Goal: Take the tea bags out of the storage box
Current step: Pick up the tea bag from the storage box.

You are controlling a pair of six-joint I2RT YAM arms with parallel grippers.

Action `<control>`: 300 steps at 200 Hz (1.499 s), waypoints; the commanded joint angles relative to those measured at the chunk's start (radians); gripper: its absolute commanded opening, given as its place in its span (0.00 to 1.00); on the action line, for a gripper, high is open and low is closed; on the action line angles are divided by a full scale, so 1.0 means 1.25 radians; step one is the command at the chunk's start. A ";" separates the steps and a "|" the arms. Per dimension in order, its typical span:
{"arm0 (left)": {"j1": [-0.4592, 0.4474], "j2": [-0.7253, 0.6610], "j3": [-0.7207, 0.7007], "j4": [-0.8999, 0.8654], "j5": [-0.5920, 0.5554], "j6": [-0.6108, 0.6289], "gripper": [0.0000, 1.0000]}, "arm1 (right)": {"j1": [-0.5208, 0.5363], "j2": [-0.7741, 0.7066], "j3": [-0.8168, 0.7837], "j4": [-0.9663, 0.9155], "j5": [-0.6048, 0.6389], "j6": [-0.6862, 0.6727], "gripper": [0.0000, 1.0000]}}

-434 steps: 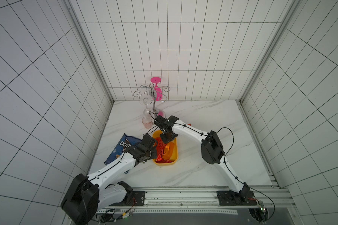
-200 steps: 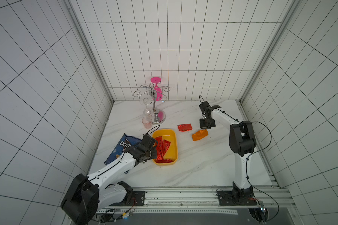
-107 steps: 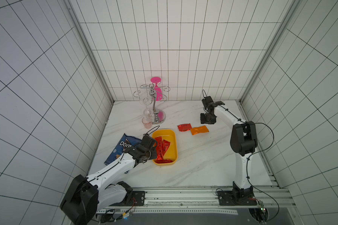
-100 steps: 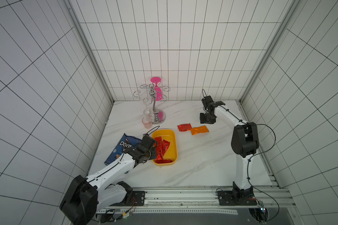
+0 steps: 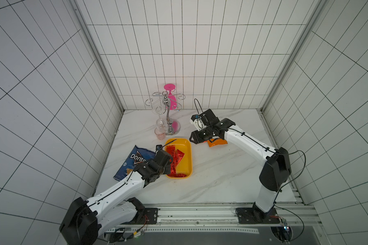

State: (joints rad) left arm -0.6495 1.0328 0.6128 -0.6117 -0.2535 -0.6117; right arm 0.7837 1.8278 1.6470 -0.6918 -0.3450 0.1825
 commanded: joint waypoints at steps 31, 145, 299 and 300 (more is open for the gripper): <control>-0.006 -0.022 -0.004 0.013 -0.025 0.007 0.00 | 0.083 0.168 0.060 -0.020 -0.077 -0.095 0.47; -0.006 -0.018 -0.006 0.018 -0.025 0.006 0.00 | 0.094 0.306 0.202 -0.055 0.061 -0.179 0.54; -0.005 -0.015 -0.006 0.018 -0.027 0.005 0.00 | 0.078 0.340 0.234 -0.096 -0.045 -0.212 0.02; -0.005 -0.015 -0.006 0.018 -0.027 0.005 0.00 | 0.078 0.339 0.234 -0.095 -0.045 -0.211 0.02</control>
State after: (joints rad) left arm -0.6537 1.0157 0.6109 -0.6106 -0.2684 -0.6098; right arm 0.8921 2.2555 1.8927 -0.7803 -0.3859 -0.0803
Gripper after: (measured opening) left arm 0.084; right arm 0.066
